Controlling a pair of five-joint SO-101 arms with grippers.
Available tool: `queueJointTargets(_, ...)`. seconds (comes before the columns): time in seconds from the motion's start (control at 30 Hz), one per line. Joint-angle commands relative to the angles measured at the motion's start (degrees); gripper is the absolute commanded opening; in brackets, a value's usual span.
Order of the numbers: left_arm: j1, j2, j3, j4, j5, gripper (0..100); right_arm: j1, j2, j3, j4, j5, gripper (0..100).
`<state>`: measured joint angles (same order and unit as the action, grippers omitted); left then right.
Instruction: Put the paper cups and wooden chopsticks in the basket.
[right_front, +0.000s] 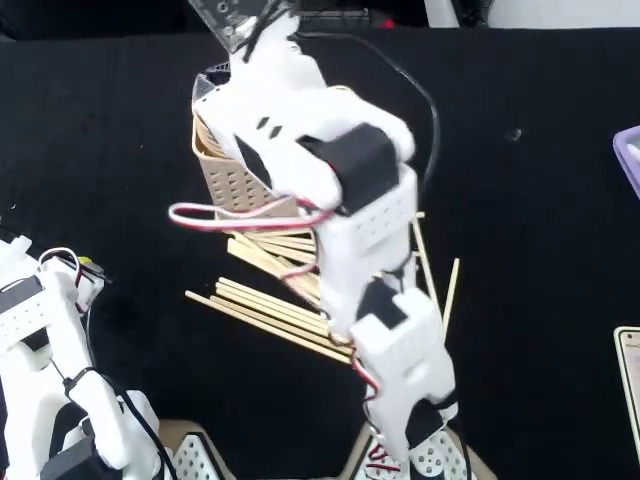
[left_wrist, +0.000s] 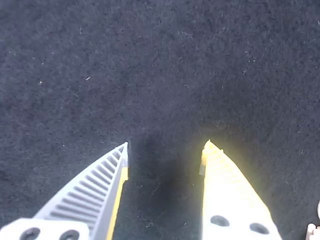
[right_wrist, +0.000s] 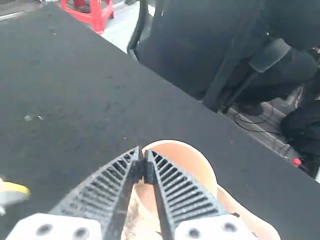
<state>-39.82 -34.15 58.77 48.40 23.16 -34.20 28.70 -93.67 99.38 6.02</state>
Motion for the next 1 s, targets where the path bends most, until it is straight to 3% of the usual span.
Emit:
queueJointTargets(0.0,0.57,-1.41,-2.07,-0.53,0.35,23,-0.70,-8.22,3.03,2.11,-4.84,1.1)
queueJointTargets(0.23,0.57,-1.41,-2.24,-0.62,0.35,23,-0.70,-26.95,32.92,1.67,-9.23,1.1)
queueJointTargets(0.33,0.57,-1.41,-2.33,-0.62,0.35,23,-0.44,-36.26,45.93,-5.89,-6.95,1.1)
queueJointTargets(0.57,0.57,-1.41,-2.15,-0.62,0.35,23,0.88,-46.81,87.69,-47.12,-3.25,1.1)
queueJointTargets(0.8,0.57,-1.41,-2.15,-0.62,0.35,23,2.64,-49.98,114.95,-89.14,-3.34,1.1)
queueJointTargets(0.9,0.66,-1.41,-2.15,-0.62,0.35,23,3.69,-49.98,121.27,-100.75,-3.34,1.1)
queueJointTargets(0.97,0.66,-1.41,-2.15,-0.62,0.35,23,4.13,-49.19,122.33,-103.03,-3.34,1.1)
